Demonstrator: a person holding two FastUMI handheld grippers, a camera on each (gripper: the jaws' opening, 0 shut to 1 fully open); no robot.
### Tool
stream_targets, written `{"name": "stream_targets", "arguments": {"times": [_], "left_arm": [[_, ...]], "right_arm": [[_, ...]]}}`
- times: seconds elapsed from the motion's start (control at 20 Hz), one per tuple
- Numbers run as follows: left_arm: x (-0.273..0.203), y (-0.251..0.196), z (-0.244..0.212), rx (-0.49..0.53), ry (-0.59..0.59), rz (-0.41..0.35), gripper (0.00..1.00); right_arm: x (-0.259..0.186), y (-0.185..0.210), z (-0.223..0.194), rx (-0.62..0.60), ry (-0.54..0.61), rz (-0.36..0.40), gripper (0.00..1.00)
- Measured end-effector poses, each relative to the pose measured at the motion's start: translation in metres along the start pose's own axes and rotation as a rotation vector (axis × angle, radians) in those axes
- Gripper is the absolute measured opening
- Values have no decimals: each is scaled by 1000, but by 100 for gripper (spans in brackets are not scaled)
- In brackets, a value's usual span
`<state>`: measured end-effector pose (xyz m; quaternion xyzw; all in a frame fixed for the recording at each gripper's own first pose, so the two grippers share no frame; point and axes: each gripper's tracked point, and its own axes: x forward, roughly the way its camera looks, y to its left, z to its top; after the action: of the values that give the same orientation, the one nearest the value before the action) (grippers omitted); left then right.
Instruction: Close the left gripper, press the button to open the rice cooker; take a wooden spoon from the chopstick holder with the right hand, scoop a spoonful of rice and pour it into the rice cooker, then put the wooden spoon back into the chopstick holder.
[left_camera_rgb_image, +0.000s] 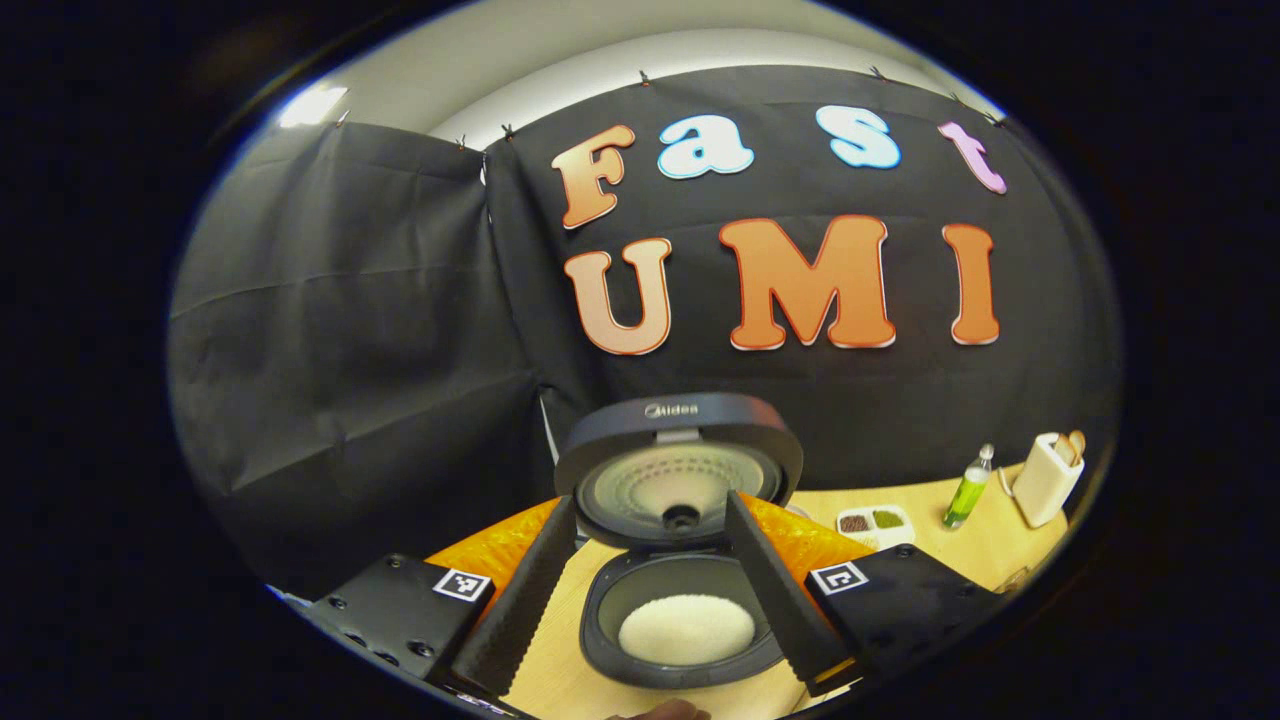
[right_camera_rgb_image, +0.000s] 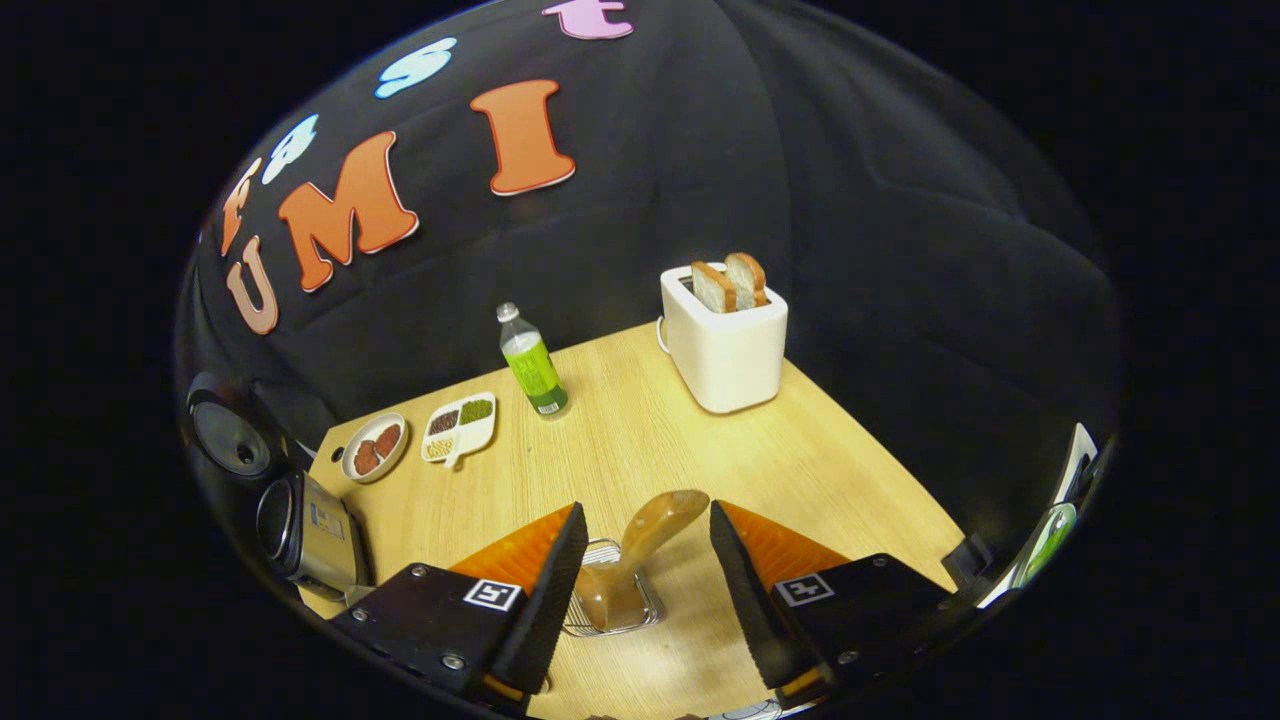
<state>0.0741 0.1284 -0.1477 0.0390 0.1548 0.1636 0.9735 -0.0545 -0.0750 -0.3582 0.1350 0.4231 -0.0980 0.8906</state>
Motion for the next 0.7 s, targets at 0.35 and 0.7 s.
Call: {"name": "stream_targets", "arguments": {"times": [0.35,0.7], "left_arm": [[58,-30,66,-84,-79,-26,100],[140,-25,46,-75,105,-14,94]], "right_arm": [[-44,25,50,-51,-145,18,85],[-63,39,72,-85,-186,-1,85]]}}
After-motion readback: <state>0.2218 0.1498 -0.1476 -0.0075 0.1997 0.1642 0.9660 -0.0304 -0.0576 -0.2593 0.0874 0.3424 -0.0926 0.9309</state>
